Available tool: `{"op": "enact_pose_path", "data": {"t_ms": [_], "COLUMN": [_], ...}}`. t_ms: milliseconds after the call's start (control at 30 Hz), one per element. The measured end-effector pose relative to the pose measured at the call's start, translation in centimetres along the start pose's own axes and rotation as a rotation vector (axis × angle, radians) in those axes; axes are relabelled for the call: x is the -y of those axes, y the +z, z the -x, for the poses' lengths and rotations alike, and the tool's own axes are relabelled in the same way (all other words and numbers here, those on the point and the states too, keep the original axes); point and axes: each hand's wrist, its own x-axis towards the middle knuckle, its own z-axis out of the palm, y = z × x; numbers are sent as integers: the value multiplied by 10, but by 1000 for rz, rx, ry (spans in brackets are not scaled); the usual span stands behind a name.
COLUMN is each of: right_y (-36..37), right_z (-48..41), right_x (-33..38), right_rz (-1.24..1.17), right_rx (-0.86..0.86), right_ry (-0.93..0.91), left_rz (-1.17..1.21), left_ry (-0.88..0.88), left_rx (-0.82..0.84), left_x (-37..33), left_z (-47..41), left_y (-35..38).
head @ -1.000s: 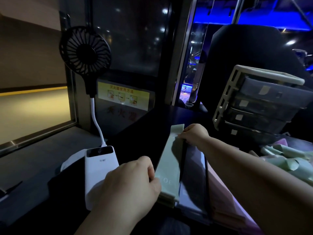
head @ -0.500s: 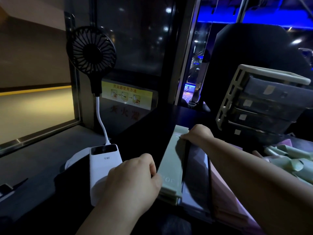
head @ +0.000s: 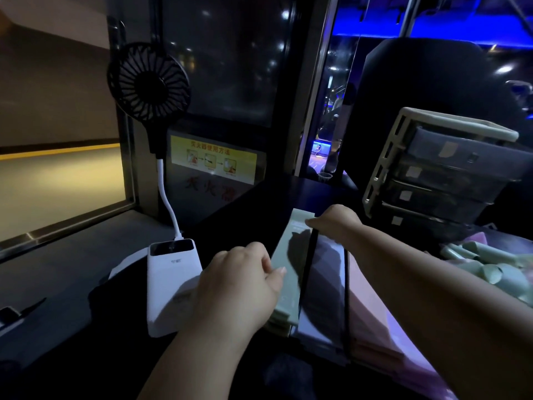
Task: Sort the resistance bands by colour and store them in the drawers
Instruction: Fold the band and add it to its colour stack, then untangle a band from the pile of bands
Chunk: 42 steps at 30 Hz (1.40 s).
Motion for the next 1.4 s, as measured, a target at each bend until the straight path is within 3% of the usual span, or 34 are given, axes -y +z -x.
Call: {"op": "enact_pose_path", "data": {"t_ms": [433,700,967,1133,1267,1400], "right_y": [-56,-121,-146,-170,-186,-201], "right_z": [58,107,128,133,141,152], "right_x": [-88,-192,-285,-308,-320,-332], "right_rz": [-224,-41,-197,-258,-219,-86], "right_rx": [-103,-381,-590,-482,-241,17], "right_ry": [-53,-54,-53,-49,10,19], "left_rz": [40,11,-6,-11,87,228], "left_ry": [125,242,313,265,320,375], "left_rx": [43,147,345,461,408,509], "left_x": [-66,-140,-231,-269,-276,-266], "left_z": [2,26,27,25,32,37], "left_y": [40,76,142,176,192,195]}}
